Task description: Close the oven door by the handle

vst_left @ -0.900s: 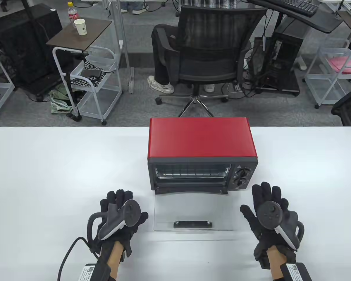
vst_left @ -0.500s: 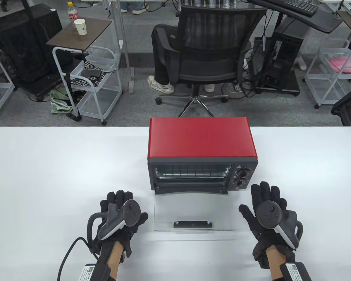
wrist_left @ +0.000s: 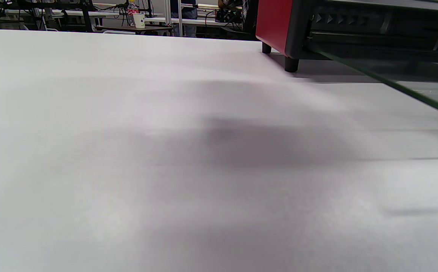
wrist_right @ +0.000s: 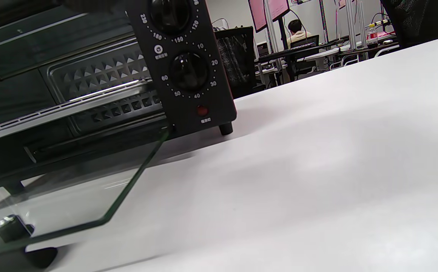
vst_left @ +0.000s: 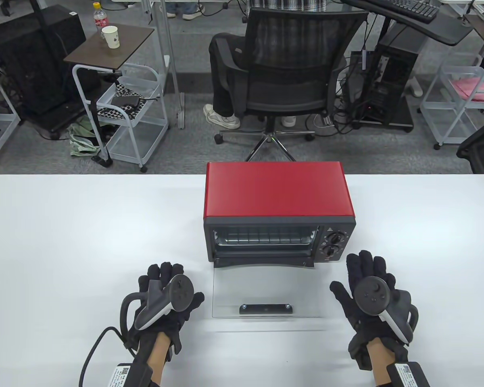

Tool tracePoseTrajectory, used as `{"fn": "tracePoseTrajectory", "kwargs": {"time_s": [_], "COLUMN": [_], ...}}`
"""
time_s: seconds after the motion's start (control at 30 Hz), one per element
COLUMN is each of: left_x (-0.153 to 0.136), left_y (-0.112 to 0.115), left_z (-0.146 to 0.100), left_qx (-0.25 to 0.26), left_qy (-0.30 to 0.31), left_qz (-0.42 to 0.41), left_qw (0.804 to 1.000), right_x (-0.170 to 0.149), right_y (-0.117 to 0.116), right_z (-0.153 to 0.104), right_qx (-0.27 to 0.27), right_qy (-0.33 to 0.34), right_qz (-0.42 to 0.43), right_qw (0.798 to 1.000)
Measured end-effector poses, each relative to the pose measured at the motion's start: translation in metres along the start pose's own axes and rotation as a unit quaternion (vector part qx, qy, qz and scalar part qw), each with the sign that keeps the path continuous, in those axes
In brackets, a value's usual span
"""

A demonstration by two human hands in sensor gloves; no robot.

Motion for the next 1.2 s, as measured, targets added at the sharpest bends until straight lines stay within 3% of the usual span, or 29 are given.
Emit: {"fn": "tracePoseTrajectory", "kwargs": {"time_s": [0.57, 0.73, 0.87, 1.03, 1.13, 1.2], "left_x": [-0.001, -0.002, -0.003, -0.004, -0.004, -0.005], "left_y": [-0.001, 0.000, -0.001, -0.001, -0.001, -0.001], "left_z": [-0.001, 0.000, -0.001, -0.001, 0.000, -0.001], "left_qx": [-0.006, -0.011, -0.010, -0.009, -0.012, -0.013], "left_qy": [-0.001, -0.002, -0.003, -0.002, -0.002, -0.002], "left_qz": [-0.002, -0.001, -0.007, -0.012, -0.014, -0.013], "left_qw": [1.000, 1.000, 1.000, 1.000, 1.000, 1.000], "right_x": [0.000, -0.003, -0.005, 0.006, 0.012, 0.013], "right_y": [-0.005, -0.026, -0.057, -0.095, -0.107, -0.108], "right_z": [0.000, 0.005, 0.004, -0.007, -0.014, -0.015], "right_qx": [0.028, 0.119, 0.247, 0.356, 0.380, 0.377], "right_qy": [-0.013, -0.042, -0.070, -0.080, -0.074, -0.067], "right_qz": [-0.025, -0.093, -0.163, -0.181, -0.236, -0.233], "right_qw": [0.999, 0.988, 0.953, 0.913, 0.891, 0.894]}}
Point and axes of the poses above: the tracker on the back of each hand, its own x axis roughly to the thumb side, its own z axis roughly from the wrist to the fingertips, y = z × x, the point moved 1 cm from there along z, roughly from the wrist to the fingertips, and after that the axes turned 13 degrees about z, right-handed, at the moved point
